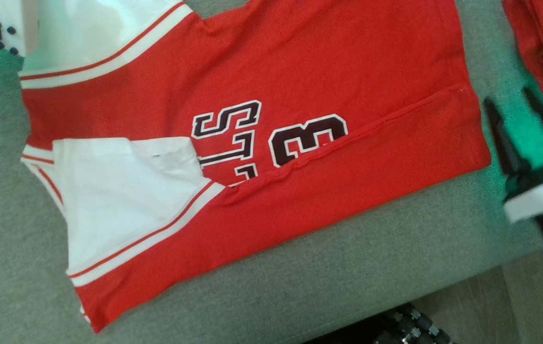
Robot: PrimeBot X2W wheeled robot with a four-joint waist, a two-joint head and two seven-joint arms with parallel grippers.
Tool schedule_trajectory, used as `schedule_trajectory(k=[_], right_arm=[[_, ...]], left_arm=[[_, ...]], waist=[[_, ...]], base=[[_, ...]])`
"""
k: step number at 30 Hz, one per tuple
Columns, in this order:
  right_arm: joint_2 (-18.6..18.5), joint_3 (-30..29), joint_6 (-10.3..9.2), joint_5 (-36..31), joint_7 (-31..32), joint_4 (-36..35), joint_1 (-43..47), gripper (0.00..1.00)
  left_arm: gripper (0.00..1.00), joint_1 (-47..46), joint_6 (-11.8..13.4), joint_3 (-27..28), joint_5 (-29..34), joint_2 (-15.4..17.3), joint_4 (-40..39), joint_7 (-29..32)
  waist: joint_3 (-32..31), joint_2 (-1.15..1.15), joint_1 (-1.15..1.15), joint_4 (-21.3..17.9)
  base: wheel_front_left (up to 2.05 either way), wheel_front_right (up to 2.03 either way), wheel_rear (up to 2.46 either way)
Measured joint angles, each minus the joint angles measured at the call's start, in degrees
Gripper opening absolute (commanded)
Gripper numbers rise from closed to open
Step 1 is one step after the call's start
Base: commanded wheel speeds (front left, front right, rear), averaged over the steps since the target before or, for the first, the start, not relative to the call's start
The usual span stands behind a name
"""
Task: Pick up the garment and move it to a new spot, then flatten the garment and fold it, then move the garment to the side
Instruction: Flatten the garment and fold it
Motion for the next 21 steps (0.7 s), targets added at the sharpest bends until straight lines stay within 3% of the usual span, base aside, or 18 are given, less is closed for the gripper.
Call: schedule_trajectory(k=[5, 9, 21], right_arm=[[-3.94, 0.09, 0.0, 1.83, 6.1, -2.04, -8.63, 1.0], [-5.55, 3.38, 0.0, 2.6, 12.43, 0.42, -17.82, 1.0], [-3.18, 14.93, 0.0, 11.6, 23.59, 11.92, -32.24, 1.0]], left_arm=[[0.0, -2.42, 0.0, -2.78, -0.07, 0.18, -1.72, -2.53], [0.0, -4.0, 0.0, -5.08, -0.8, 0.08, -3.02, -4.03], [0.0, -6.45, 0.0, -9.91, -3.53, 0.26, -3.81, -5.78]], waist=[[-0.58, 0.0, 0.0, 1.57], [-0.54, 0.0, 0.0, 3.3], [0.21, 0.0, 0.0, 7.26]], base=[[0.0, 0.0, 0.0], [0.0, 0.0, 0.0], [0.0, 0.0, 0.0]])
